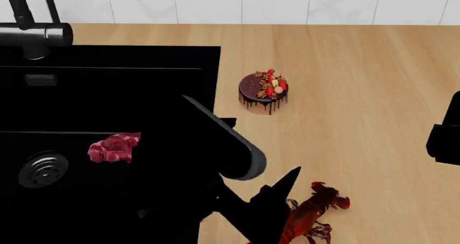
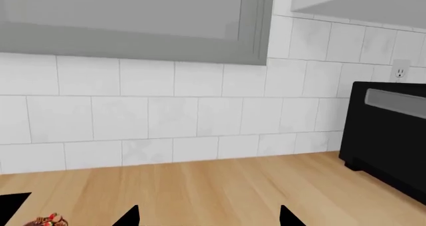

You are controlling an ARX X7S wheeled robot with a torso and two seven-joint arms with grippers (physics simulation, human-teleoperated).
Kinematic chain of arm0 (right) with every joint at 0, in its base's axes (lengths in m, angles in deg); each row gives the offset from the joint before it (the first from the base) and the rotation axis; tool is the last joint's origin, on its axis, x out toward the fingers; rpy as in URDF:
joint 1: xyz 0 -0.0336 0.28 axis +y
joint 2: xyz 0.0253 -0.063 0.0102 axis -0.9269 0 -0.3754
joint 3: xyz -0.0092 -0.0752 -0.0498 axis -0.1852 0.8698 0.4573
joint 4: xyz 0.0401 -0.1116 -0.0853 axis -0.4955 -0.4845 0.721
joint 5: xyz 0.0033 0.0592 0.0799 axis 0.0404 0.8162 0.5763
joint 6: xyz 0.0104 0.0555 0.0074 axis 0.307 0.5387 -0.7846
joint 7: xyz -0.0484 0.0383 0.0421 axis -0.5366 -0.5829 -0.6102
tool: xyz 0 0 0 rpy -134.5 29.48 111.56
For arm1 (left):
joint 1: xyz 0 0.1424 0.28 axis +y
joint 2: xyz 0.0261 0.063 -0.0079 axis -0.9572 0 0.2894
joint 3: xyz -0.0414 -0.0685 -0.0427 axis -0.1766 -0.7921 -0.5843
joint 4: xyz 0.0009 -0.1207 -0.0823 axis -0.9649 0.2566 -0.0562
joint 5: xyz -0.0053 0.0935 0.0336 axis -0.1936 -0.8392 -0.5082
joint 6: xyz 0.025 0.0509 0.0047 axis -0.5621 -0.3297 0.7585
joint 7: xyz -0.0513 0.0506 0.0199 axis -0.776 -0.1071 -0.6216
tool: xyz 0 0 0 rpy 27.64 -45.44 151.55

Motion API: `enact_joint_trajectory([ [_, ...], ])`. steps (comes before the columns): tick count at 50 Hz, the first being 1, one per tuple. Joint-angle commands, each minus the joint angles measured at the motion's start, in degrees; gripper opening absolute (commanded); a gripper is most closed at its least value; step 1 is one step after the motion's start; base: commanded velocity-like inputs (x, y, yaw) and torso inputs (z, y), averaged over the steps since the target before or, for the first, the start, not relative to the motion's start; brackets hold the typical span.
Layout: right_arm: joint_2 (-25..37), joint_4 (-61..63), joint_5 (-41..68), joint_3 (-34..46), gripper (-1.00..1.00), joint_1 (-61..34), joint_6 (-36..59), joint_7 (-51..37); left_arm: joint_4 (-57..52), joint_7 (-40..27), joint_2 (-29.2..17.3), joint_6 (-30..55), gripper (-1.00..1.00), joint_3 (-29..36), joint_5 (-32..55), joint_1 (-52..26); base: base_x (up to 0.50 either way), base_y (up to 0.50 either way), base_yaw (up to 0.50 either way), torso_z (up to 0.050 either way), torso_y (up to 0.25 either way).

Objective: Pick the lobster from the counter and place it in the sink

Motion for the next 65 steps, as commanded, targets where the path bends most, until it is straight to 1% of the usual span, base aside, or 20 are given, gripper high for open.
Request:
enact_joint_trajectory([
  [1, -0.6, 0.6, -1.8, -1.7, 1.0, 3.2, -0.9, 2.0, 4.2, -2.2, -0.2, -3.9, 1.0, 7.5, 1.7, 0.7, 0.0, 0.0, 0.0, 0.0, 0.0],
  [6, -1.0, 0.6, -3.9, -1.0, 1.0, 3.9, -1.2, 3.8, 5.8, -1.5, -0.5, -5.5, 1.0, 9.6, 1.7, 0.8, 0.0, 0.0, 0.0, 0.0, 0.0],
  [14, -1.1, 0.7, -3.1, -1.0, 1.0, 4.4, -1.4, 3.0, 9.0, -1.0, -0.8, -7.7, 1.0, 11.7, 1.5, 0.9, 0.0, 0.0, 0.0, 0.0, 0.0],
  [31, -1.5, 1.2, -5.3, -1.8, 1.0, 7.2, -2.6, 4.9, 11.5, -1.2, -2.0, -9.0, 1.0, 16.9, 1.2, 2.5, 0.0, 0.0, 0.0, 0.0, 0.0],
  [43, -1.1, 1.1, -4.2, -1.4, 1.0, 6.8, -2.8, 4.2, 11.9, -2.1, -0.8, -9.6, 1.0, 17.7, 3.1, 2.3, 0.0, 0.0, 0.0, 0.0, 0.0],
  [56, -0.9, 1.6, -4.4, -3.1, 1.0, 8.7, -3.6, 5.1, 14.4, -2.9, -0.6, -10.7, 1.0, 19.9, 4.6, 2.4, 0.0, 0.0, 0.0, 0.0, 0.0],
  [57, -0.9, 1.7, -4.5, -3.4, 1.0, 9.0, -3.7, 5.2, 14.8, -3.4, -0.6, -10.5, -1.0, 19.5, 5.0, 2.5, 0.0, 0.0, 0.0, 0.0, 0.0],
  [65, -0.8, 1.8, -4.0, -3.5, 1.0, 9.2, -4.0, 4.8, 13.8, -6.4, -0.9, -10.1, -1.0, 19.1, 6.0, 2.6, 0.0, 0.0, 0.0, -0.002, 0.0],
])
